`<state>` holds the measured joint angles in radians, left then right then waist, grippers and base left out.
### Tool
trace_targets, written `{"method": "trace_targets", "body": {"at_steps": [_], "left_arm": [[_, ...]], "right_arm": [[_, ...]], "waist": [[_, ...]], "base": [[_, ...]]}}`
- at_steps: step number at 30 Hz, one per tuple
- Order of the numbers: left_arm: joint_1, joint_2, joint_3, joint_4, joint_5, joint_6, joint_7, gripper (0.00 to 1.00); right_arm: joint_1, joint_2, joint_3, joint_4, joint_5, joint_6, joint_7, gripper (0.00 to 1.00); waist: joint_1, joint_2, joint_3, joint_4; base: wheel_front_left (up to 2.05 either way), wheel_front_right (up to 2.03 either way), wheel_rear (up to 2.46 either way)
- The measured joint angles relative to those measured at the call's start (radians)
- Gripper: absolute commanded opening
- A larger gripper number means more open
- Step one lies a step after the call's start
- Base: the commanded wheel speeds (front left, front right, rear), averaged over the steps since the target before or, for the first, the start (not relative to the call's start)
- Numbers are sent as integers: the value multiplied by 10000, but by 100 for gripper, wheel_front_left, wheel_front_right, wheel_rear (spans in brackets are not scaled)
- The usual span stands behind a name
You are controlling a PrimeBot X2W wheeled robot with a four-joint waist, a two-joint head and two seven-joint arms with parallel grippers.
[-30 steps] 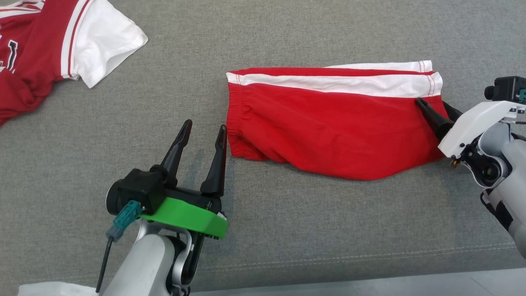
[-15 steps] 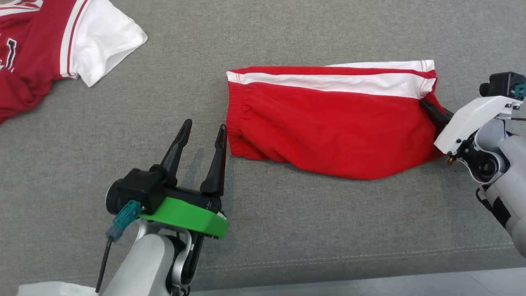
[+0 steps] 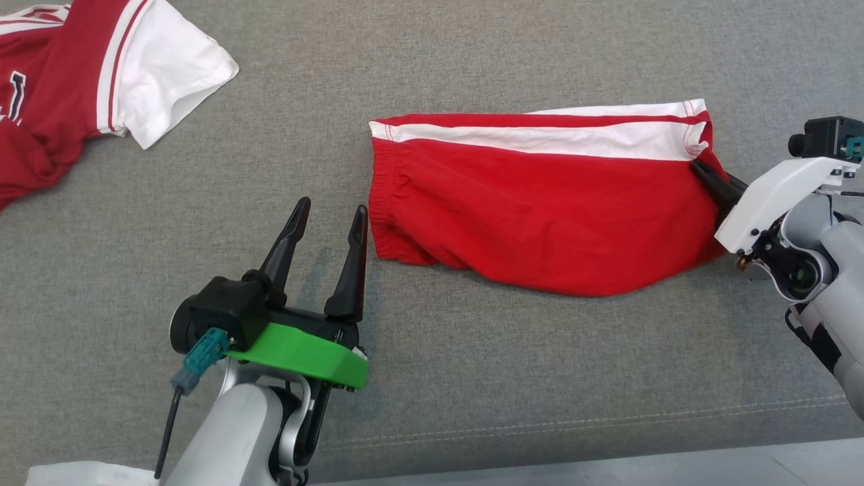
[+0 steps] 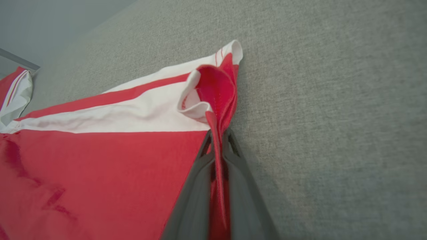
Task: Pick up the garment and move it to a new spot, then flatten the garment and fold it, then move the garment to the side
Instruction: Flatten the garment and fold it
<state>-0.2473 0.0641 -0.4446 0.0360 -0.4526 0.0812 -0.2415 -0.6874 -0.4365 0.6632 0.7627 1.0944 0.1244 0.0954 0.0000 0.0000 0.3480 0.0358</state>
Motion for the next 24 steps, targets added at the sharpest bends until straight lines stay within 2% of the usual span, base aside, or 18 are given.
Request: {"method": "trace_targets", "body": {"at_steps": [6, 17, 20, 24], "left_arm": [[10, 56, 96, 153, 0, 25, -12, 100], [35, 84, 98, 157, 0, 27, -12, 100], [36, 86, 73, 150, 0, 27, -12, 100], [37, 84, 25, 136, 0, 27, -10, 100]], "right_arm": [[-7, -194, 10, 140, -27, 0, -157, 0], [-21, -1120, -337, 305, 79, -2, -253, 0], [-115, -1037, -357, 8, 314, -2, -240, 0], [-466, -441, -282, -940, 773, -2, -35, 0]], "waist": [[0, 0, -250, -114], [0, 0, -568, -383], [0, 0, -577, -424], [0, 0, -569, -458]], "base": [[0, 0, 0], [0, 0, 0], [0, 0, 0], [0, 0, 0]]}}
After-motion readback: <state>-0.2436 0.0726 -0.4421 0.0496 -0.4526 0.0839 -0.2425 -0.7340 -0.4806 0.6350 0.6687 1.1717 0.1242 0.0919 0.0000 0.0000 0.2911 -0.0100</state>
